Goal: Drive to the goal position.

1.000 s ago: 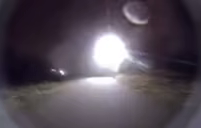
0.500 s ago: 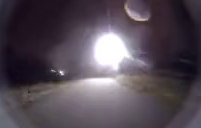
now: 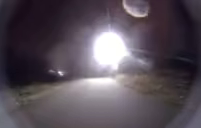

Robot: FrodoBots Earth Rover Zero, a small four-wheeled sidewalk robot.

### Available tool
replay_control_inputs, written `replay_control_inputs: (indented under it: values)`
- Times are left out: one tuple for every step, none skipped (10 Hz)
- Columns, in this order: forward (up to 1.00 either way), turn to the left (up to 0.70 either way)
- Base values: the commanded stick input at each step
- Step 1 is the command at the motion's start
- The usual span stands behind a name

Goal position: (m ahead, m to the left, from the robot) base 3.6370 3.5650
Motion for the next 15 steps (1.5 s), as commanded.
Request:
replay_control_inputs:
  values:
    - [1.0,0.09]
    - [1.0,0.08]
    - [1.0,0.07]
    - [1.0,0.06]
    - [1.0,0.06]
    - [1.0,0.05]
    - [1.0,0.04]
    - [1.0,0.04]
    - [1.0,0.04]
    - [1.0,0.05]
    - [1.0,0.06]
    - [1.0,0.08]
    - [1.0,0.1]
    - [1.0,0.05]
    - [1.0,0.03]
